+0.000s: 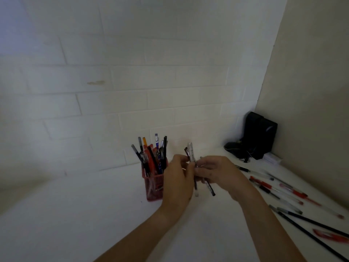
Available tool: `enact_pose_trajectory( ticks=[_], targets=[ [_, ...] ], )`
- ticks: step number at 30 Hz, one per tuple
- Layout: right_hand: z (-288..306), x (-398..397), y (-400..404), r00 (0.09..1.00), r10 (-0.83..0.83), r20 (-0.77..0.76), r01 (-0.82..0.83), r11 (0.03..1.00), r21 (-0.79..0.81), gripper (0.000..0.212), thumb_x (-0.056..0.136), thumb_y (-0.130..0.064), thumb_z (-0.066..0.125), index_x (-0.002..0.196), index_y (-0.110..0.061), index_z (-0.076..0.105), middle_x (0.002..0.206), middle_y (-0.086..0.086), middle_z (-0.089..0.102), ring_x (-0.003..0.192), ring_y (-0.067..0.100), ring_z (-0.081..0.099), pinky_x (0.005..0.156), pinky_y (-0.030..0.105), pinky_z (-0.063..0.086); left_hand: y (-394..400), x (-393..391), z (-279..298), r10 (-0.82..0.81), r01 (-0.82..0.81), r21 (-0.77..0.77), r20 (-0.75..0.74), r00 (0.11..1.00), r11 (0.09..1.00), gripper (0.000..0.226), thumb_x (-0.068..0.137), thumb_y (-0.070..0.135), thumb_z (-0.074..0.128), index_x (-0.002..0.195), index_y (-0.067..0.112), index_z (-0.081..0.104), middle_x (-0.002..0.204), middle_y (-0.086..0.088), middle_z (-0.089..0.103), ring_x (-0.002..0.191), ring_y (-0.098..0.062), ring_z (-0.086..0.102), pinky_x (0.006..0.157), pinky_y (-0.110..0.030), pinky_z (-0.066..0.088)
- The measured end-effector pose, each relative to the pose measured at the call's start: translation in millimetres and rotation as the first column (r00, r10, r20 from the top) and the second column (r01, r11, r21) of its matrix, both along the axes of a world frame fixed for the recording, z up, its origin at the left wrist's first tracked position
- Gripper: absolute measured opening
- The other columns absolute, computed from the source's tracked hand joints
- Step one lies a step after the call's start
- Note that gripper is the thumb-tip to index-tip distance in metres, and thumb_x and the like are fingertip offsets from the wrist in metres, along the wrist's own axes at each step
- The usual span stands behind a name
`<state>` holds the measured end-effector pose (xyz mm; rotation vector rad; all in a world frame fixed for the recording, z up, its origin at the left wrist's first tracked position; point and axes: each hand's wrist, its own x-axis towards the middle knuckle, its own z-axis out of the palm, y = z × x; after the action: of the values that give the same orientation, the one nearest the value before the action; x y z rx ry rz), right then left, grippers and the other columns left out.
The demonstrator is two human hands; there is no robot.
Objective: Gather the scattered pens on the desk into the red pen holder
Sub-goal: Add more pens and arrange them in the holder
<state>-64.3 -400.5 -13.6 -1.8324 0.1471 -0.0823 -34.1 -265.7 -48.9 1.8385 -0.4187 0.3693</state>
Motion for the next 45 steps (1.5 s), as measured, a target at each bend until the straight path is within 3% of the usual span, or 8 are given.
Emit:
enact_pose_trajectory(
  ticks=[8,18,25,32,35,38,42,45],
  targets=[
    [37.0,-3.1,58.7,0.984,0.055,0.17,-0.077,0.989,0.129,0.009,0.088,-0.008,0.072,0.093,-0.001,0.073,0.093,0.016,0.075,0.082,0.029,0.075,0.077,0.038,0.063,61.1,-16.0,55.5,0.099,-0.094,-0.035,0.2,0.975,0.995,0.009,0.091,0.016,0.063,0.09,0.024,0.062,0.076,0.011,0.065,0.07,-0.005,0.065,0.06,-0.017,0.053],
    [25.0,26.7,92.2,0.884,-0.28,0.375,0.263,0.96,0.098,0.007,0.089,-0.023,0.071,0.09,-0.021,0.077,0.074,-0.007,0.074,0.063,0.002,0.065,0.062,0.021,0.05,97.9,3.4,54.0,0.257,-0.245,-0.081,0.208,0.944,0.966,0.014,0.087,0.015,0.069,0.087,0.022,0.058,0.075,0.009,0.064,0.067,-0.007,0.062,0.059,-0.018,0.052],
    [-5.7,34.2,107.3,0.875,-0.211,0.436,0.377,0.863,-0.337,0.007,0.089,-0.023,0.069,0.092,-0.022,0.075,0.088,-0.009,0.069,0.079,0.005,0.063,0.067,0.013,0.041,94.6,16.6,31.1,0.183,-0.233,0.246,0.212,0.96,0.941,0.02,0.087,0.024,0.066,0.09,0.023,0.046,0.069,0.008,0.06,0.06,-0.008,0.059,0.05,-0.026,0.048],
    [-22.9,33.1,107.7,0.929,-0.151,0.337,0.325,0.768,-0.552,0.015,0.094,-0.023,0.06,0.104,-0.018,0.07,0.106,0.001,0.052,0.079,0.012,0.052,0.062,0.015,0.036,89.1,15.3,25.7,0.148,-0.257,0.397,0.285,0.947,0.881,0.058,0.09,0.016,0.057,0.144,0.017,0.034,0.11,-0.005,0.061,0.096,-0.022,0.063,0.069,-0.032,0.057],
    [-20.3,32.1,104.6,0.924,-0.135,0.358,0.328,0.76,-0.561,0.012,0.094,-0.025,0.059,0.102,-0.02,0.066,0.102,0.0,0.053,0.072,0.011,0.05,0.056,0.013,0.032,88.1,10.2,31.7,0.146,-0.297,0.399,0.367,0.919,0.867,0.031,0.089,0.01,0.059,0.12,0.007,0.06,0.123,-0.012,0.054,0.112,-0.028,0.055,0.089,-0.039,0.054],
    [-22.4,30.5,104.5,0.913,-0.128,0.386,0.343,0.754,-0.56,0.006,0.094,-0.023,0.059,0.098,-0.021,0.063,0.097,-0.002,0.053,0.071,0.011,0.051,0.058,0.015,0.034,85.6,9.8,27.1,0.07,-0.379,0.466,0.553,0.83,0.8,0.017,0.075,-0.004,0.074,0.09,0.002,0.071,0.091,-0.015,0.063,0.09,-0.033,0.059,0.082,-0.048,0.057],
    [-29.5,28.0,107.1,0.912,-0.152,0.382,0.355,0.762,-0.542,0.008,0.094,-0.02,0.057,0.097,-0.02,0.065,0.098,-0.001,0.054,0.078,0.016,0.054,0.065,0.022,0.042,80.6,10.3,14.9,0.007,-0.277,0.453,0.512,0.859,0.847,0.024,0.076,-0.007,0.076,0.099,-0.002,0.069,0.097,-0.016,0.062,0.092,-0.029,0.064,0.079,-0.04,0.06],
    [-30.9,27.6,101.6,0.919,-0.135,0.37,0.332,0.774,-0.539,0.011,0.095,-0.024,0.058,0.1,-0.021,0.067,0.1,-0.001,0.057,0.078,0.016,0.055,0.068,0.022,0.042,78.2,6.0,12.3,0.06,-0.219,0.332,0.429,0.901,0.917,0.031,0.088,0.001,0.065,0.118,0.007,0.062,0.119,-0.01,0.057,0.106,-0.007,0.058,0.088,-0.015,0.052]
  ],
)
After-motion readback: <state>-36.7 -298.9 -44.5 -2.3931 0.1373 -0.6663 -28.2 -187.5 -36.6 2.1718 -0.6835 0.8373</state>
